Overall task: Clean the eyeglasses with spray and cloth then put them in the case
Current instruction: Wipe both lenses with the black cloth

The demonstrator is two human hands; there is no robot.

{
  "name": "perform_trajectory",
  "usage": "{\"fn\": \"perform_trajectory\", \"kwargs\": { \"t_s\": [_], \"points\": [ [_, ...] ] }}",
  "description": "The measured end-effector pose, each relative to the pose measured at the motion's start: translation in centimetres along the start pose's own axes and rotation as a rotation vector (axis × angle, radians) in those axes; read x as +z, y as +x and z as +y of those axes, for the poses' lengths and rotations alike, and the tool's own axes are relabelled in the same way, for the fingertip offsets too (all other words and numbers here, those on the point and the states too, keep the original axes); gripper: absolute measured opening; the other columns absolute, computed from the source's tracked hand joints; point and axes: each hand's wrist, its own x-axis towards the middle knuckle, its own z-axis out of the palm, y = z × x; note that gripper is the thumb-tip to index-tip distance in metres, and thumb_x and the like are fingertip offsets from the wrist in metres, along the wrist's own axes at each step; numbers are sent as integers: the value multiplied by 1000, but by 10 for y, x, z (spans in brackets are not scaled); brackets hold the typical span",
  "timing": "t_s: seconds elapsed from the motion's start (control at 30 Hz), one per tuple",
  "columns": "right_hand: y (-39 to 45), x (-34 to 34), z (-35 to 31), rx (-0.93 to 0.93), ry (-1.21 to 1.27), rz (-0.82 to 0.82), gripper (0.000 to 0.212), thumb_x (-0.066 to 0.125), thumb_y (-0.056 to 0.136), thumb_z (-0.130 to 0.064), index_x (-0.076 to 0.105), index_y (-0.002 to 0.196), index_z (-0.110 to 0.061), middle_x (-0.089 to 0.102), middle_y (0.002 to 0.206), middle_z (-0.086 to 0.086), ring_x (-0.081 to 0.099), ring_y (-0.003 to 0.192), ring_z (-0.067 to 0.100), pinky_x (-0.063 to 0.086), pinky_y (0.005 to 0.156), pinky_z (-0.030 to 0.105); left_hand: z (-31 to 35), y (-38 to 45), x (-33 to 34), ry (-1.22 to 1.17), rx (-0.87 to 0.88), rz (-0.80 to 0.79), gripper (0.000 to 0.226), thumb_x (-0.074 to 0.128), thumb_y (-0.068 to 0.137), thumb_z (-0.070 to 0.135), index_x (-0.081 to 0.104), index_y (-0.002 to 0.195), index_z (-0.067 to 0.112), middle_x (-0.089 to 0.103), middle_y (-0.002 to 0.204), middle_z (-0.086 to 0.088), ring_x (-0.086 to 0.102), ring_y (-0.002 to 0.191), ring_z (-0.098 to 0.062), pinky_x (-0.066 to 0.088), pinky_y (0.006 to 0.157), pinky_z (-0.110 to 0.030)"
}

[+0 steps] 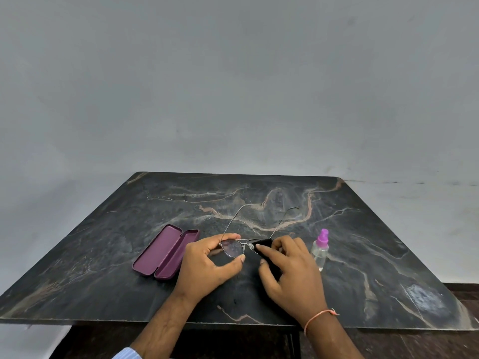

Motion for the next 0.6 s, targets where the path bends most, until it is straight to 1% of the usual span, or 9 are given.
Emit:
{"fn": "perform_trajectory", "kwargs": {
  "t_s": [0.1, 0.2, 0.27, 0.33, 0.43, 0.5, 0.6],
  "points": [
    [-1, -1, -2, -49, -23, -40, 23, 71, 91, -40, 84, 110, -35, 58, 95, -14, 52, 89, 13, 50, 74, 32, -6, 1, 1, -123, -89, 1, 42, 94, 75, 34, 86, 115, 27, 88, 111, 12, 84, 111, -10, 66, 96, -25],
    [-1, -2, -3, -68, 2, -74, 21, 71, 92, -40, 84, 108, -36, 58, 94, -14, 52, 89, 11, 48, 74, 28, -12, 5, 2, -302, -211, -1, 46, 94, 76, 17, 83, 120, 23, 88, 115, 2, 85, 111, -21, 67, 94, -27],
    [-1, -2, -5, -57, 27, -98, 21, 71, 92, -40, 84, 108, -37, 58, 93, -15, 52, 89, 10, 48, 75, 27, -14, 8, 1, -361, -249, -20, 50, 90, 79, 14, 79, 127, 22, 87, 122, 2, 84, 114, -23, 66, 96, -27],
    [0, -3, -5, -46, 54, -129, 22, 70, 93, -41, 84, 110, -38, 57, 94, -16, 52, 91, 8, 49, 76, 26, -15, 9, -1, -389, -264, -50, 53, 88, 83, 10, 76, 133, 22, 85, 129, 2, 83, 118, -22, 66, 100, -30],
    [2, -4, -5, -19, 117, -179, 23, 68, 95, -42, 83, 113, -39, 56, 97, -19, 52, 93, 5, 50, 77, 27, -19, 9, -3, -407, -262, -90, 53, 83, 93, -4, 73, 139, 22, 82, 136, 1, 81, 124, -22, 64, 102, -29],
    [3, -3, -4, 1, 155, -214, 25, 67, 96, -44, 82, 116, -41, 56, 98, -21, 53, 95, 4, 51, 80, 28, -20, 9, -4, -409, -256, -106, 52, 81, 95, -4, 72, 141, 20, 81, 139, 1, 79, 127, -23, 64, 103, -28],
    [5, -1, -3, 14, 199, -259, 29, 65, 98, -47, 81, 121, -42, 55, 99, -23, 54, 97, 6, 51, 85, 29, -20, 9, -4, -414, -233, -121, 54, 81, 94, 6, 69, 145, 17, 79, 143, 2, 77, 130, -22, 63, 105, -28]
  ]
}}
